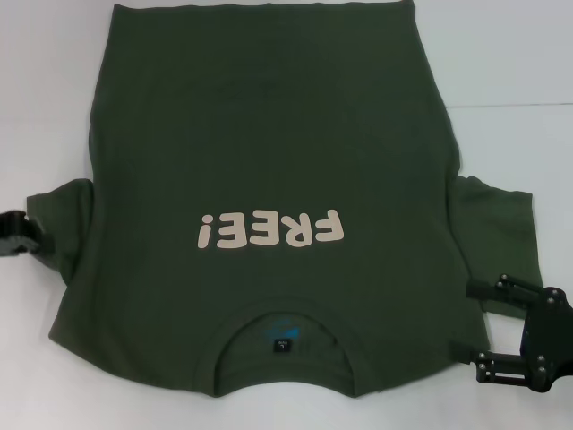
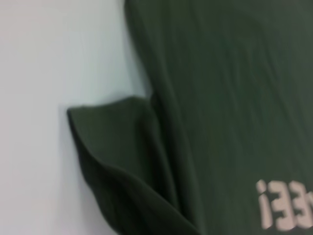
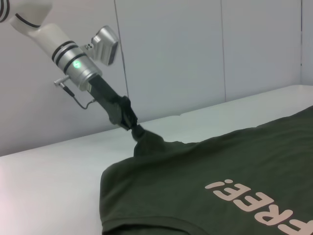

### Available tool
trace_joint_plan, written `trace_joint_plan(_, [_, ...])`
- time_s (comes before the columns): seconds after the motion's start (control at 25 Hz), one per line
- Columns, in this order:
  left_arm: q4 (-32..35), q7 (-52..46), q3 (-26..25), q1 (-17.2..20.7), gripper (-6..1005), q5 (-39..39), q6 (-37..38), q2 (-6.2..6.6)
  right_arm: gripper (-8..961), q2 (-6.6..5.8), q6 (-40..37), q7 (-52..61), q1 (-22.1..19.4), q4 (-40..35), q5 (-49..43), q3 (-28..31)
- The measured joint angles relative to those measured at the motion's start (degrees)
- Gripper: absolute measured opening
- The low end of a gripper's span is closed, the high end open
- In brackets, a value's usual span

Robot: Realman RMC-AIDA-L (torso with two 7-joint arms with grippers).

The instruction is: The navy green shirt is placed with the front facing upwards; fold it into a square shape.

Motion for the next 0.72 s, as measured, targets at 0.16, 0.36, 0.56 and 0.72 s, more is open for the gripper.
trace_joint_plan(0.16, [0.45,1.21,-2.98,0.07,-1,-2.08,1.87,0.94,909,0.01,0.05,0.0,0.12,0.22,0.0,0.0])
trace_joint_plan(0.36, [0.56,2.19,-5.19,0.13,-1,-5.47,3.28,1.63,909,0.04,0.38,0.0,0.19,0.31,0.0,-0.05])
trace_joint_plan(0.56, [2.38,1.97,-5.66,0.06,-1,-6.77,3.45,2.16,908,0.04,0.4,0.0,0.18,0.38,0.0,-0.09])
trace_joint_plan(0.72, [2.44,1.92,-5.57,-0.1,-1,-8.13,3.75,2.41,908,0.1,0.41,-0.02,0.16,0.41,0.0,-0.03])
